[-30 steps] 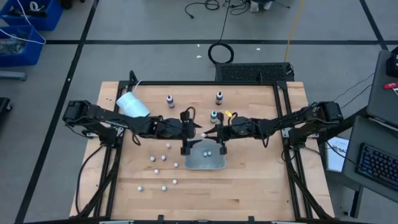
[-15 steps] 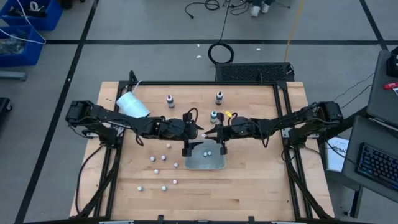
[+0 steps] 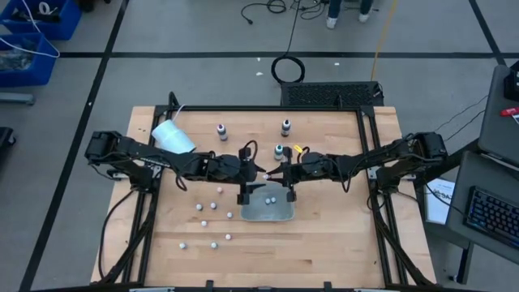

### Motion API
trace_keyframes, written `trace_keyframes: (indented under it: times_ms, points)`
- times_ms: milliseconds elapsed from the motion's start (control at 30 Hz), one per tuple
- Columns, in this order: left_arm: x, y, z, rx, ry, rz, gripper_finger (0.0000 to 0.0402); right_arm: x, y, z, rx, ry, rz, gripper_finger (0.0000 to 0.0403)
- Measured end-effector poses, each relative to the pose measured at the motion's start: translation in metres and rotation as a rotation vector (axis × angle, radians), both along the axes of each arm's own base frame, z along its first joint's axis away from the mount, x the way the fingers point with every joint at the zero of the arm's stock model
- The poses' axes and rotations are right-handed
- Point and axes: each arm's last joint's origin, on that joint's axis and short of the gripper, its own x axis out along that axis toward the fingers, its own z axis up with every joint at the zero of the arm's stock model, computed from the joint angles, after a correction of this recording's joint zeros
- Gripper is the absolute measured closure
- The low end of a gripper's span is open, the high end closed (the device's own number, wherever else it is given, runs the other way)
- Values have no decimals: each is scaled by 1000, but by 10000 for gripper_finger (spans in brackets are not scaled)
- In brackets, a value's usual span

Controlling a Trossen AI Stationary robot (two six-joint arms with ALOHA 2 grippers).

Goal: Pick & Place food coloring
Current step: Put the orange food coloring bottle into the bin

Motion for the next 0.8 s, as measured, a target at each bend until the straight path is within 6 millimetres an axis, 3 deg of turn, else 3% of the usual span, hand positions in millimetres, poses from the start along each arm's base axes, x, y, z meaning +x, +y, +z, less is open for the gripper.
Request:
trace_keyframes:
  times_ms: [133,267,800]
  points:
    - [0,0,0,9,0,-4,250,0,0,0,0,0,0,353]
    - [0,2,0,7,1,13,272,0,1,0,1,0,4,353]
    - [4,7,-14,-21,57,2,265,0,4,1,2,-3,15,353]
